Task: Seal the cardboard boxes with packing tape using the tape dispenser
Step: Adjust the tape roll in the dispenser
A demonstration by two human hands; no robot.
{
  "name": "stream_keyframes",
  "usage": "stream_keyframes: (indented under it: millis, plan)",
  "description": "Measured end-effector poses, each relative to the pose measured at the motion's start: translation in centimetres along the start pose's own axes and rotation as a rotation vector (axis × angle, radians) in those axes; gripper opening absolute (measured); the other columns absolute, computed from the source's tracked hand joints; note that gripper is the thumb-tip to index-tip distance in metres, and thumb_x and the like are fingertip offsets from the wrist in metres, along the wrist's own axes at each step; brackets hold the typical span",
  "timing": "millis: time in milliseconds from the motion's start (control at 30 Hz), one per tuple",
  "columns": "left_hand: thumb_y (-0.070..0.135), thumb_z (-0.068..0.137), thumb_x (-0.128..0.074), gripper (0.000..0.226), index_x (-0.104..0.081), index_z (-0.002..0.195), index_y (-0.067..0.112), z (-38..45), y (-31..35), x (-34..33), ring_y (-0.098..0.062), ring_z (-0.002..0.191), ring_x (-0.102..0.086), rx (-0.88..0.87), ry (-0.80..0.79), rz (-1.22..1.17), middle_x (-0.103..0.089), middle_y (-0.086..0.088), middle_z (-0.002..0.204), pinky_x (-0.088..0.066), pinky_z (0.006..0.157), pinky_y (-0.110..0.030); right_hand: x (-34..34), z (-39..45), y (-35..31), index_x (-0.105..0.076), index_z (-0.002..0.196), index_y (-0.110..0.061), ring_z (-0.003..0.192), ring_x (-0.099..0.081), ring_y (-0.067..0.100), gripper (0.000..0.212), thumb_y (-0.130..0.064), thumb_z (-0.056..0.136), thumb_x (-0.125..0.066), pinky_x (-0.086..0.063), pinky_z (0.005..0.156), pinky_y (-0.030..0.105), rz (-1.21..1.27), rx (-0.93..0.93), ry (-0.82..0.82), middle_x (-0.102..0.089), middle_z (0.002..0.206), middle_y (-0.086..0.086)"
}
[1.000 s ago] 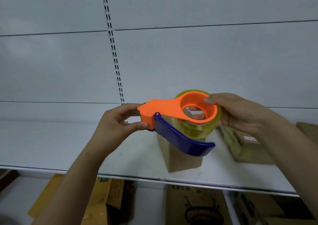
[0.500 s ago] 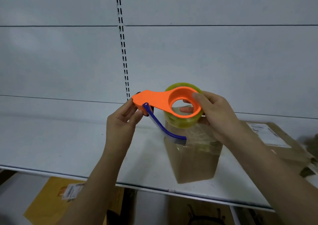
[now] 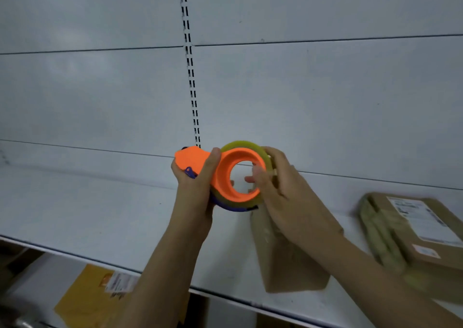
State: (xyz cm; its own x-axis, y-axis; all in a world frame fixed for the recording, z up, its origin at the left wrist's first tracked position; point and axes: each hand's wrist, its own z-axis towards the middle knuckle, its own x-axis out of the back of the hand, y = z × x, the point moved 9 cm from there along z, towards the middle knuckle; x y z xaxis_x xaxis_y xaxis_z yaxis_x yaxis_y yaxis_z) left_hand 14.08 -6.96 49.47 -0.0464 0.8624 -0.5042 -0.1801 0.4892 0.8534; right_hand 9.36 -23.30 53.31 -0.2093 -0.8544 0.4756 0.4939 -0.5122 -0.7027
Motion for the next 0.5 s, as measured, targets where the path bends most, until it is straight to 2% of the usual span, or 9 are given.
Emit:
stream_keyframes:
  millis: [67, 100, 133, 167, 200, 233, 267, 367, 500]
  plan:
    - [0.037, 0.07, -0.081, 0.083, -0.037, 0.139, 0.024, 0.7, 0.5, 1.0, -0.022, 0.097, -0.07, -0.024, 0.018, -0.023, -0.067, -0.005, 0.115, -0.058, 0.088, -0.049, -0.6, -0.1, -0.3, -0.032, 0.149, -0.027, 0.085, -0.054, -0.005, 0.081, -0.079, 0.087, -0.031, -0.04, 0.078, 0.012, -0.085, 0.022, -0.107, -0.055, 0.095, -0.024]
    - [0.034, 0.072, -0.082, 0.081, -0.038, 0.139, 0.023, 1.0, 0.8, 1.6, -0.021, 0.098, -0.069, -0.043, 0.018, 0.001, -0.066, -0.004, 0.113, -0.058, 0.088, -0.047, -0.7, -0.3, 0.1, -0.025, 0.153, -0.024, 0.094, -0.052, -0.006, 0.099, -0.089, 0.078, -0.025, -0.039, 0.084, 0.013, -0.166, -0.004, -0.154, -0.057, 0.105, -0.02]
    - [0.032, 0.075, -0.082, 0.078, -0.038, 0.138, 0.021, 1.4, 1.2, 2.3, -0.02, 0.098, -0.068, -0.071, 0.023, 0.036, -0.065, -0.002, 0.11, -0.059, 0.087, -0.044, -0.9, -0.7, 0.9, -0.015, 0.155, -0.023, 0.114, -0.047, -0.003, 0.112, -0.096, 0.07, -0.019, -0.037, 0.097, 0.018, -0.304, -0.049, -0.201, -0.054, 0.127, -0.011]
    - [0.028, 0.078, -0.08, 0.074, -0.038, 0.138, 0.02, 1.8, 1.7, 3.0, -0.019, 0.097, -0.067, -0.108, 0.032, 0.074, -0.063, 0.0, 0.109, -0.059, 0.084, -0.04, -1.1, -1.2, 1.9, -0.005, 0.156, -0.024, 0.137, -0.033, 0.009, 0.118, -0.099, 0.065, -0.016, -0.031, 0.112, 0.031, -0.488, -0.094, -0.252, -0.037, 0.15, -0.002]
    - [0.024, 0.081, -0.078, 0.071, -0.037, 0.139, 0.021, 2.3, 2.0, 3.7, -0.017, 0.097, -0.066, -0.144, 0.035, 0.11, -0.061, 0.001, 0.109, -0.057, 0.082, -0.036, -1.3, -1.8, 3.0, 0.004, 0.156, -0.027, 0.149, -0.011, 0.02, 0.117, -0.098, 0.066, -0.017, -0.016, 0.121, 0.043, -0.661, -0.14, -0.313, -0.015, 0.161, 0.003]
    - [0.022, 0.082, -0.079, 0.07, -0.038, 0.138, 0.024, 2.7, 2.3, 4.3, -0.017, 0.097, -0.065, -0.17, 0.034, 0.143, -0.06, 0.0, 0.111, -0.055, 0.082, -0.034, -1.5, -2.4, 4.3, 0.007, 0.155, -0.03, 0.151, 0.005, 0.026, 0.111, -0.094, 0.07, -0.022, -0.003, 0.122, 0.051, -0.77, -0.193, -0.382, -0.001, 0.164, 0.005]
    - [0.022, 0.079, -0.083, 0.073, -0.039, 0.137, 0.028, 3.1, 2.5, 4.7, -0.017, 0.098, -0.065, -0.186, 0.023, 0.182, -0.061, -0.002, 0.114, -0.054, 0.083, -0.033, -1.4, -2.8, 5.5, 0.008, 0.155, -0.034, 0.15, 0.012, 0.031, 0.103, -0.089, 0.075, -0.027, 0.005, 0.12, 0.056, -0.819, -0.243, -0.444, 0.006, 0.164, 0.007]
    - [0.039, 0.064, -0.085, 0.08, -0.041, 0.132, 0.038, 3.9, 2.7, 4.9, -0.018, 0.099, -0.066, -0.216, -0.077, 0.346, -0.063, -0.007, 0.121, -0.055, 0.083, -0.033, 0.5, -2.7, 7.7, 0.008, 0.15, -0.051, 0.149, 0.012, 0.036, 0.083, -0.068, 0.085, -0.041, 0.008, 0.116, 0.063, -0.833, -0.301, -0.569, 0.008, 0.164, 0.009]
    - [0.044, 0.061, -0.084, 0.082, -0.04, 0.131, 0.045, 3.7, 2.3, 3.3, -0.015, 0.097, -0.068, -0.207, -0.295, 0.545, -0.064, 0.002, 0.12, -0.057, 0.077, -0.028, 3.7, -3.5, 7.7, 0.005, 0.14, -0.068, 0.148, 0.0, 0.006, 0.08, -0.038, 0.093, -0.052, 0.0, 0.121, 0.052, -0.758, -0.157, -0.815, -0.002, 0.161, -0.018]
